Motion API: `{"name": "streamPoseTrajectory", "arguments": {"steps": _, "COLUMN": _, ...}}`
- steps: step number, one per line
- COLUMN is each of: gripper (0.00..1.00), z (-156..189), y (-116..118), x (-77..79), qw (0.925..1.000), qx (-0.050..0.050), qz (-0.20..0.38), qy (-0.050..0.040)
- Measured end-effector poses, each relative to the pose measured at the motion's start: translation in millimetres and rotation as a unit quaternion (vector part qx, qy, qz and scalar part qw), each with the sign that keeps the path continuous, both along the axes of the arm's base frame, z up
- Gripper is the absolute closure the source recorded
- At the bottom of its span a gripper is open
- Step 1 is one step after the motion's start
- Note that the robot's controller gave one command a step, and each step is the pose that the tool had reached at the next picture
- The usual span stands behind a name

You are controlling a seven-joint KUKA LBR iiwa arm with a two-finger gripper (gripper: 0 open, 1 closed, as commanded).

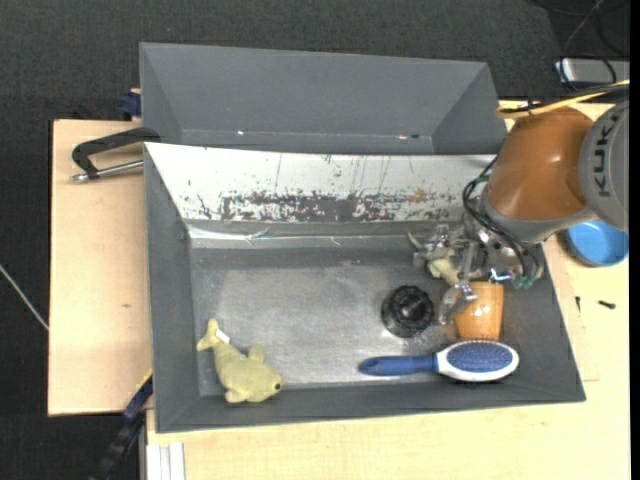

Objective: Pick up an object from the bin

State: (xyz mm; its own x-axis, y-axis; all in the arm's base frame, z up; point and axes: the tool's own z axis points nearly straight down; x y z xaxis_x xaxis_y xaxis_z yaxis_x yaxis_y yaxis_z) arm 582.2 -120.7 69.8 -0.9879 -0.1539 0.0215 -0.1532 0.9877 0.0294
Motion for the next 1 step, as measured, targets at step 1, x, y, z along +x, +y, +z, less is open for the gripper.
{"name": "streamPoseTrajectory", "arguments": {"steps": 1, "gripper": 1.00, "z": 3.5, "y": -3.5, "x": 6.3, "qw": 0.9999, "qx": -0.005, "qz": -0.002, "qy": -0.0158}}
